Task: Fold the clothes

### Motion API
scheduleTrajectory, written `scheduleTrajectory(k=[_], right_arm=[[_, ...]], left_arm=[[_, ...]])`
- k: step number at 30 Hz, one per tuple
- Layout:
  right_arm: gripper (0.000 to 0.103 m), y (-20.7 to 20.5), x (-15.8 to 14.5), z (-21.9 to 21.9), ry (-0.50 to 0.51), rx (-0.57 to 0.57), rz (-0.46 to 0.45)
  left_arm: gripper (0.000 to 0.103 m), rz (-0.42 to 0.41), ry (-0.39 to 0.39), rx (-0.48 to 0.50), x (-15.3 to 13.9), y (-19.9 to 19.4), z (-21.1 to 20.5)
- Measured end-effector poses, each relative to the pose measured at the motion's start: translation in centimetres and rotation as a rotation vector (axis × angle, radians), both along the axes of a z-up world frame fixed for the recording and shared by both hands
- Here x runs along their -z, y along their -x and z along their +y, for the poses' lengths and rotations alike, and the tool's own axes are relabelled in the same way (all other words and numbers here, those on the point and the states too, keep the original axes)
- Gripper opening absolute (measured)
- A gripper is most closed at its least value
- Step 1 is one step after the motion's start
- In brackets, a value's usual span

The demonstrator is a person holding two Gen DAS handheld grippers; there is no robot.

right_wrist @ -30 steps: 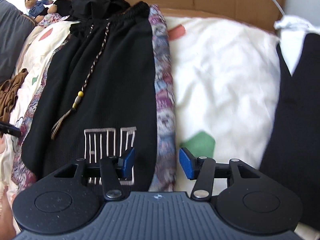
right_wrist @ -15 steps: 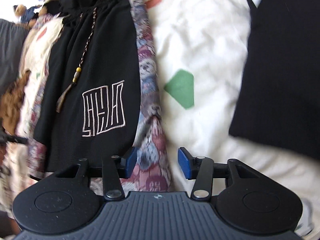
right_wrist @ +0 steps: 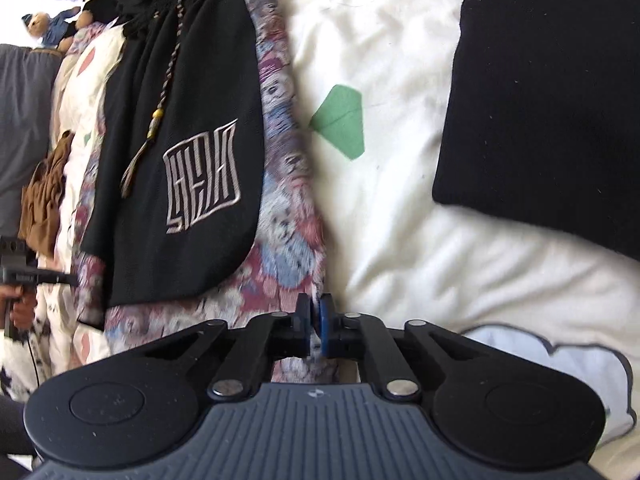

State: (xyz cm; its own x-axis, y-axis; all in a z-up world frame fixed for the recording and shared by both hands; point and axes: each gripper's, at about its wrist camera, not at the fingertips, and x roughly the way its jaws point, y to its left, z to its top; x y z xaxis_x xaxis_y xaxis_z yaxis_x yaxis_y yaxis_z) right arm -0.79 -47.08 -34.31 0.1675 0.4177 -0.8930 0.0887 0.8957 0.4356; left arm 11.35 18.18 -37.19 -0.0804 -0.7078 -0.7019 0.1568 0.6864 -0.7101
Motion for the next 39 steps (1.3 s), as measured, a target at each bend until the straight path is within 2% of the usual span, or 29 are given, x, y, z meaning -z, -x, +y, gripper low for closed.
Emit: scheduleTrajectory(k=[5,8,12,16,19,21,23,25,28,31,33,36,39], right_arm=[[0.001,1.4,-0.7,-0.1,-0.018,0.009,-0.010],[0.001,1.2,-0.5,0.3,-0.021,0.001,0.000],[0.003,0.5,-0.3,0.6,0.003,-0.017,0.006],[0.006,-0.1,-0.4,0.9,0.021,-0.040,-0.004],[0.017,-0.6,-0.6,1.2,0.026,-0.043,-0.020],[0.030,-0.9,-0.7,1.2,0.021,-0.041,-0.033],[0.037,-1.3,-1.0,1.2,0.023,-0.035,-0.050],[0.039,-1.7,-1.0,1.2,0.028,-0.032,-0.053],[0.039,-2.1,-0.6,1.3,0.038,-0.031,-0.049],[0.039,-2.5,0.4,1.5,0.032,-0.032,-0.029],[0.039,-2.7,0.7,1.7,0.032,-0.036,-0.021],[0.039,-2.7,0.4,1.8,0.023,-0.041,-0.026],[0.039,-2.7,0.0,1.9,0.015,-0.055,-0.042]], left_arm=[[0.002,-0.062,-0.060,-0.043,-2.8,-1.4,3.4],[0.002,-0.107,-0.128,-0.023,-4.5,-1.9,4.9],[0.002,-0.120,-0.190,-0.052,-5.6,-2.4,6.9],[0.002,-0.102,-0.241,-0.051,-5.5,-2.1,7.3],[0.002,-0.093,-0.297,-0.033,-5.1,-1.7,7.8],[0.002,-0.110,-0.370,-0.003,-5.0,-1.4,7.7],[0.002,-0.115,-0.424,0.022,-4.8,-1.2,7.7],[0.002,-0.111,-0.437,0.031,-4.7,-1.3,7.8],[0.002,-0.148,-0.525,0.070,-4.8,-1.5,6.8],[0.005,-0.148,-0.506,0.069,-4.9,-1.7,6.3],[0.017,-0.139,-0.466,0.063,-5.2,-1.8,6.0],[0.026,-0.160,-0.392,0.037,-6.6,-2.2,5.8],[0.027,-0.198,-0.351,-0.009,-7.7,-3.3,5.6]])
